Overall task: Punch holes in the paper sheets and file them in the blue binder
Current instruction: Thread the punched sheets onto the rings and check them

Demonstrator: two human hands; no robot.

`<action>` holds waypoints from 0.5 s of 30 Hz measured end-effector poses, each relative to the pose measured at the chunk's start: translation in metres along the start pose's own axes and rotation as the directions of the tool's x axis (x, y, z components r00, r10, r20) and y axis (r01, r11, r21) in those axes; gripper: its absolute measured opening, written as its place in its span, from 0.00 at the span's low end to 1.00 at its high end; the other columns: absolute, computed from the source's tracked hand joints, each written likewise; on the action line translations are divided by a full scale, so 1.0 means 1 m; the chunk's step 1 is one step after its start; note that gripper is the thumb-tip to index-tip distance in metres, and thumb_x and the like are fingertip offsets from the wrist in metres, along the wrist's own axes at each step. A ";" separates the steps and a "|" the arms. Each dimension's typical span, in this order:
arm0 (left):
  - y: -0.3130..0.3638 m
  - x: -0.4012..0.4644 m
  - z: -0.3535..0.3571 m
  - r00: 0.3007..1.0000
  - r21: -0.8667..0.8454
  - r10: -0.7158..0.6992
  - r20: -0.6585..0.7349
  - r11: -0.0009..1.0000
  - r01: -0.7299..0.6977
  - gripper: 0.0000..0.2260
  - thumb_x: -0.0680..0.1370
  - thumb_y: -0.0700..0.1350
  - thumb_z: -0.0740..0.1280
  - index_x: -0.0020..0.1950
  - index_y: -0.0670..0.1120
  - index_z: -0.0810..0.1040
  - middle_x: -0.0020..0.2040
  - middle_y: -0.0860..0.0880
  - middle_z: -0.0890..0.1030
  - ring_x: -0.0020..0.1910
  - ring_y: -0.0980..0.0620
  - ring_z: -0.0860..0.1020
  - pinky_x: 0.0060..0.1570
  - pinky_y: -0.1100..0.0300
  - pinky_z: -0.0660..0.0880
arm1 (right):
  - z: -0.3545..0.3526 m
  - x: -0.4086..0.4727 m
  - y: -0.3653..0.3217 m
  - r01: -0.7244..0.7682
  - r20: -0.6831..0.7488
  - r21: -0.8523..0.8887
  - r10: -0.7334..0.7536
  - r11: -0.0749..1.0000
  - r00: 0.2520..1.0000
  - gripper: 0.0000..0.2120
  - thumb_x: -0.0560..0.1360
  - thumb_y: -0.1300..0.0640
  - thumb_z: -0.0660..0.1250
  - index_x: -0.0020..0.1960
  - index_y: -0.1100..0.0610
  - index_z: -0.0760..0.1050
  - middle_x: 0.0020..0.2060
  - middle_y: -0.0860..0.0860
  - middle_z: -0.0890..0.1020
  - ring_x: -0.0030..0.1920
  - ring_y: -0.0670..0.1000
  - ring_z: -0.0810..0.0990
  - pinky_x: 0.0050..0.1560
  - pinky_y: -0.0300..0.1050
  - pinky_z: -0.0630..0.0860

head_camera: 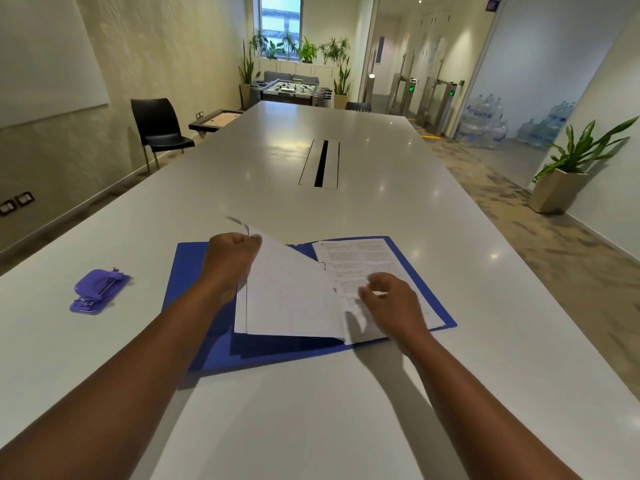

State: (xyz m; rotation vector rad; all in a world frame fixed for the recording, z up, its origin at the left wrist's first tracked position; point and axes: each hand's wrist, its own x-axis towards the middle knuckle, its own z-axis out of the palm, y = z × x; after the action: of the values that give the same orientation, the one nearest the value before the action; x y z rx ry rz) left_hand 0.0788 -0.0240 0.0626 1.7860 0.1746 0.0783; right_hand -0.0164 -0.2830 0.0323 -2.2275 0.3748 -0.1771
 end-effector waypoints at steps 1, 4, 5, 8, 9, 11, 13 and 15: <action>0.000 0.000 0.000 1.000 -0.006 0.001 -0.001 1.000 -0.001 0.10 0.79 0.49 0.68 0.41 0.46 0.74 0.35 0.46 0.67 0.30 0.49 0.63 0.29 0.60 0.60 | -0.006 0.005 0.014 -0.060 -0.022 -0.096 0.058 0.994 0.998 0.21 0.79 0.48 0.68 0.69 0.55 0.75 0.65 0.51 0.81 0.60 0.52 0.81 0.61 0.50 0.76; -0.001 0.001 -0.001 1.000 -0.029 -0.009 -0.012 1.000 0.008 0.12 0.79 0.48 0.67 0.39 0.46 0.70 0.32 0.46 0.63 0.27 0.51 0.59 0.30 0.60 0.57 | -0.025 0.014 0.051 -0.233 -0.109 -0.353 0.208 0.906 0.972 0.23 0.74 0.41 0.70 0.64 0.53 0.76 0.63 0.53 0.78 0.62 0.59 0.77 0.56 0.51 0.75; 0.000 0.000 -0.001 1.000 -0.032 -0.012 -0.011 0.999 0.012 0.12 0.79 0.47 0.66 0.38 0.46 0.69 0.31 0.46 0.61 0.26 0.52 0.58 0.30 0.60 0.56 | -0.030 0.015 0.061 -0.280 -0.131 -0.409 0.248 0.869 0.960 0.25 0.73 0.38 0.70 0.62 0.53 0.75 0.61 0.53 0.77 0.61 0.60 0.76 0.57 0.53 0.76; 0.001 -0.001 -0.001 1.000 -0.013 0.016 -0.010 1.000 -0.016 0.08 0.76 0.44 0.66 0.40 0.46 0.70 0.31 0.47 0.61 0.27 0.51 0.58 0.28 0.61 0.55 | -0.039 0.018 0.084 -0.357 -0.162 -0.472 0.319 0.806 0.934 0.30 0.69 0.33 0.71 0.60 0.53 0.72 0.56 0.54 0.76 0.59 0.60 0.76 0.59 0.59 0.77; 0.001 -0.001 -0.002 0.999 0.007 0.031 -0.010 1.000 -0.031 0.07 0.76 0.44 0.65 0.40 0.46 0.70 0.32 0.46 0.62 0.28 0.50 0.58 0.28 0.60 0.56 | -0.041 0.018 0.088 -0.367 -0.165 -0.484 0.329 0.795 0.930 0.31 0.69 0.33 0.72 0.60 0.53 0.71 0.57 0.54 0.76 0.59 0.60 0.76 0.59 0.59 0.77; 0.001 -0.002 -0.002 0.998 0.056 0.060 -0.019 0.997 -0.059 0.07 0.75 0.44 0.65 0.39 0.47 0.69 0.33 0.46 0.63 0.31 0.49 0.60 0.30 0.57 0.58 | -0.042 0.016 0.092 -0.372 -0.179 -0.504 0.327 0.779 0.928 0.31 0.70 0.33 0.72 0.61 0.53 0.70 0.57 0.54 0.76 0.60 0.59 0.76 0.59 0.58 0.77; 0.001 -0.001 -0.001 0.996 0.083 0.081 -0.031 0.994 -0.078 0.08 0.76 0.45 0.65 0.38 0.47 0.69 0.34 0.45 0.65 0.34 0.48 0.62 0.34 0.55 0.60 | -0.042 0.016 0.095 -0.374 -0.196 -0.491 0.318 0.787 0.927 0.30 0.70 0.35 0.73 0.61 0.53 0.70 0.57 0.54 0.76 0.60 0.59 0.77 0.59 0.59 0.77; 0.001 -0.001 0.000 0.996 0.101 0.084 -0.043 0.992 -0.079 0.09 0.77 0.45 0.65 0.37 0.47 0.71 0.34 0.46 0.66 0.34 0.48 0.63 0.35 0.54 0.62 | -0.041 0.019 0.098 -0.386 -0.187 -0.438 0.338 0.812 0.923 0.29 0.69 0.37 0.75 0.60 0.52 0.70 0.56 0.53 0.77 0.58 0.59 0.78 0.59 0.60 0.78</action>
State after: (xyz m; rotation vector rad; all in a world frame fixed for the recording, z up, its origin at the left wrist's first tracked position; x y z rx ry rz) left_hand 0.0777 -0.0248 0.0640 1.8910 0.1413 0.1735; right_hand -0.0293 -0.3780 -0.0182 -2.5682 0.9813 0.0138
